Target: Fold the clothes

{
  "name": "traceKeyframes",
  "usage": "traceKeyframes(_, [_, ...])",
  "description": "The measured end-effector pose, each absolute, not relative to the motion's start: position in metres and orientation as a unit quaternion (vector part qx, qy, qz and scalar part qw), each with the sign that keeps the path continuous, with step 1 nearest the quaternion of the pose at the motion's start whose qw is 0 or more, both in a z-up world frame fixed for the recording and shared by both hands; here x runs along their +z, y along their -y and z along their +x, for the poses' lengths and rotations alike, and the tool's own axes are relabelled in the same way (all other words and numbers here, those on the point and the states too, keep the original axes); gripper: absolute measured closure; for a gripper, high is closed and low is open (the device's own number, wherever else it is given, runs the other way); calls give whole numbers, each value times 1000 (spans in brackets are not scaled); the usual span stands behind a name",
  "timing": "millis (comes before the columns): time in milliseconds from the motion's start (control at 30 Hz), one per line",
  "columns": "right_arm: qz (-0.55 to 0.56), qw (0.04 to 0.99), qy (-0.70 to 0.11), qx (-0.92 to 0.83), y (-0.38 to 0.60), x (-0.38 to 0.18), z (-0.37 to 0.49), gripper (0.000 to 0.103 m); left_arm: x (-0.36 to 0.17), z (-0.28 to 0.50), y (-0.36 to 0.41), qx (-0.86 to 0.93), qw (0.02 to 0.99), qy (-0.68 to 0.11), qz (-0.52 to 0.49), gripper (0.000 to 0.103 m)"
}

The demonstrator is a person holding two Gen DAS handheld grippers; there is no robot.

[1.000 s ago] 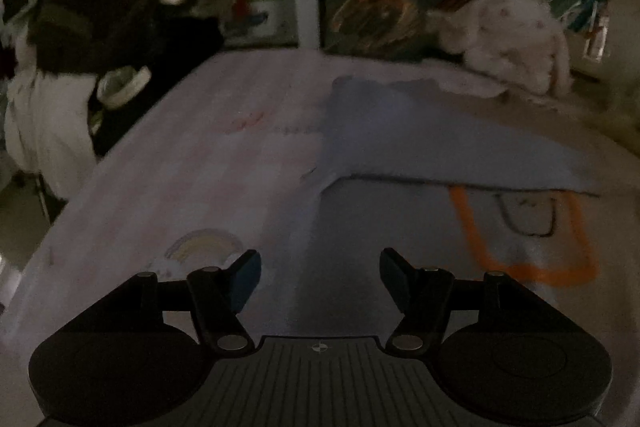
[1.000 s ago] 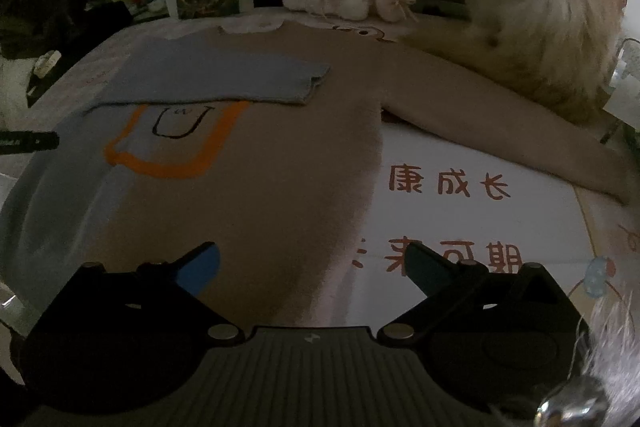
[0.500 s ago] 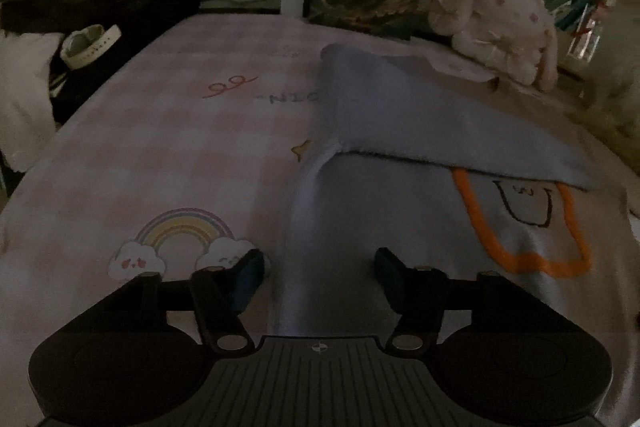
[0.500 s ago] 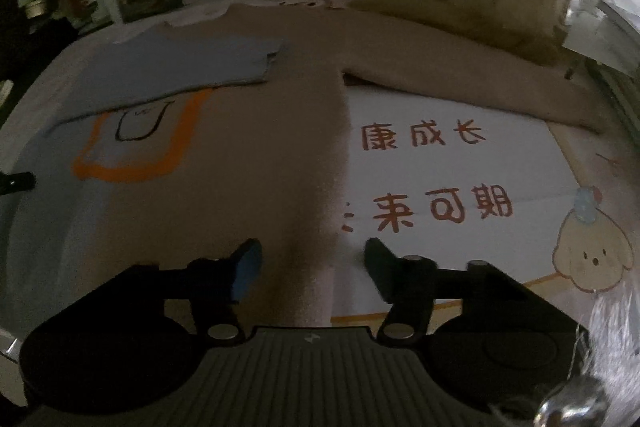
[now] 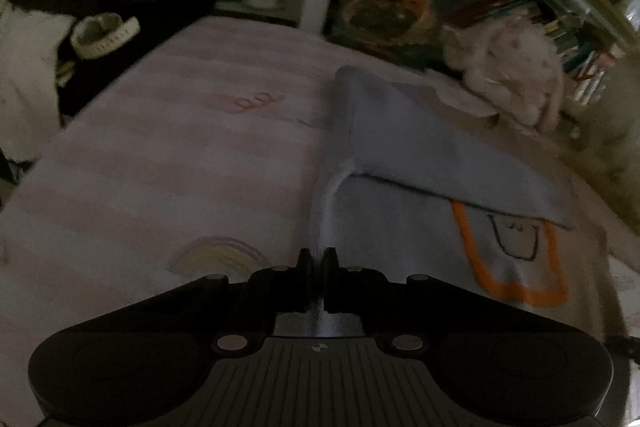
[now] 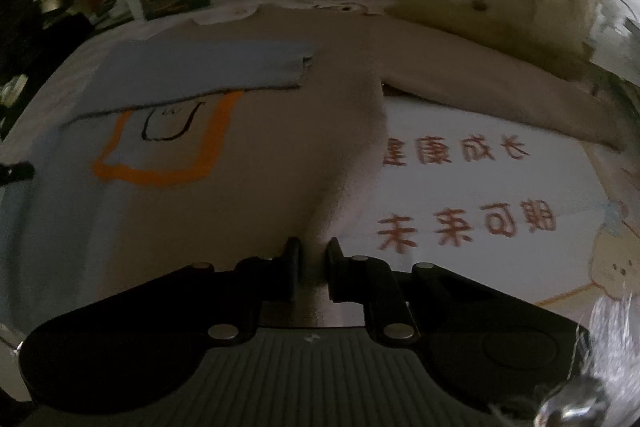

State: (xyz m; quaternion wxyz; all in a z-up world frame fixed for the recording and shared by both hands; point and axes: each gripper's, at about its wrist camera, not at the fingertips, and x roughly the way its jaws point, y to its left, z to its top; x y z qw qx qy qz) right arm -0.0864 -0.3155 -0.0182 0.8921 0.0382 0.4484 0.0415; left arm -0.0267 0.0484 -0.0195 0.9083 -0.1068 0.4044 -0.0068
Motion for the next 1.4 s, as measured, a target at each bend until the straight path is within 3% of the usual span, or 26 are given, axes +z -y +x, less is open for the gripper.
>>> traceKeyframes(767, [20, 901, -432, 26, 285, -23, -82, 91, -25, -12, -73, -29, 907, -413, -77, 99])
traceKeyframes(1000, [17, 902, -432, 8, 278, -22, -83, 91, -22, -14, -77, -34, 909, -408, -79, 94])
traceKeyframes(1133, [36, 902, -430, -10, 278, -18, -87, 79, -7, -24, -74, -38, 918, -387, -76, 93])
traceKeyframes(1167, [41, 903, -427, -12, 278, -16, -89, 70, -3, -27, -72, -40, 920, -383, -76, 92])
traceKeyframes(1267, [44, 908, -416, -15, 271, -9, -98, 58, 5, -35, -66, -46, 923, -376, -72, 78])
traceKeyframes(1333, [40, 912, -407, -17, 264, -5, -103, 45, 9, -41, -60, -49, 924, -374, -63, 56])
traceKeyframes(1400, [35, 917, -397, -18, 257, 0, -108, 34, 11, -48, -52, -57, 924, -373, -53, 41])
